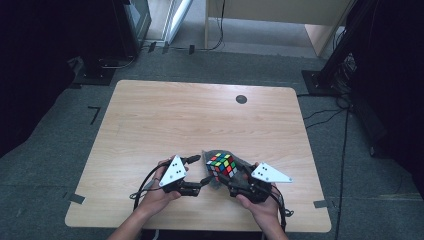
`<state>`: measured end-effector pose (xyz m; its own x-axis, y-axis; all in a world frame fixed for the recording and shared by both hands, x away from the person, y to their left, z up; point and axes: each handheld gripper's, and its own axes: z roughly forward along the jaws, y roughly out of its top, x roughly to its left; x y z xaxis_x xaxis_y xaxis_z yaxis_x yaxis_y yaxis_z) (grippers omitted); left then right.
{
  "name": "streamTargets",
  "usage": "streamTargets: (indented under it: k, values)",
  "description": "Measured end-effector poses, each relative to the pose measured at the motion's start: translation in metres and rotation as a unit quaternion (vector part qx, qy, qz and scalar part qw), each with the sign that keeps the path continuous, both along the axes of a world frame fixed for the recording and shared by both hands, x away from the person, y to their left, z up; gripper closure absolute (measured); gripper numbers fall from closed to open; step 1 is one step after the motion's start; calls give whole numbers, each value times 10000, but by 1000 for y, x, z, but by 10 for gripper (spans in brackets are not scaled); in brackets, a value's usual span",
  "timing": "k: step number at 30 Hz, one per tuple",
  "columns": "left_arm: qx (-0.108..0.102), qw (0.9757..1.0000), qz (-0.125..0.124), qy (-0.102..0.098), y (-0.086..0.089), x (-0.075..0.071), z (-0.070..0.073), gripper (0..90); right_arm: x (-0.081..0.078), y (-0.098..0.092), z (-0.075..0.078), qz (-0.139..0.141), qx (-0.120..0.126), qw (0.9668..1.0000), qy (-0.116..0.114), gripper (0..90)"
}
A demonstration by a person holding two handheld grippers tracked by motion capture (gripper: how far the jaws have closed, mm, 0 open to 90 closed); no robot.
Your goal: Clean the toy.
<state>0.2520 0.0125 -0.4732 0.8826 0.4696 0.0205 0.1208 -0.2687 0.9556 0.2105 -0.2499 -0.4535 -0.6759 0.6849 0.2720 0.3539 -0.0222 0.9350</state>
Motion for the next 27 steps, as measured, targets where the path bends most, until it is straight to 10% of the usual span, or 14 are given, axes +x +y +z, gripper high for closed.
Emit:
streamTargets:
  k: [8,27]
  values:
    - [411,9970,-375,-545,-4,-9,-4,174,2,-6,2,111,596,9976,338,348]
    - [650,9848,-372,-1566,-14,-22,-11,230,4,13,-5,302,482,9906,1242,347]
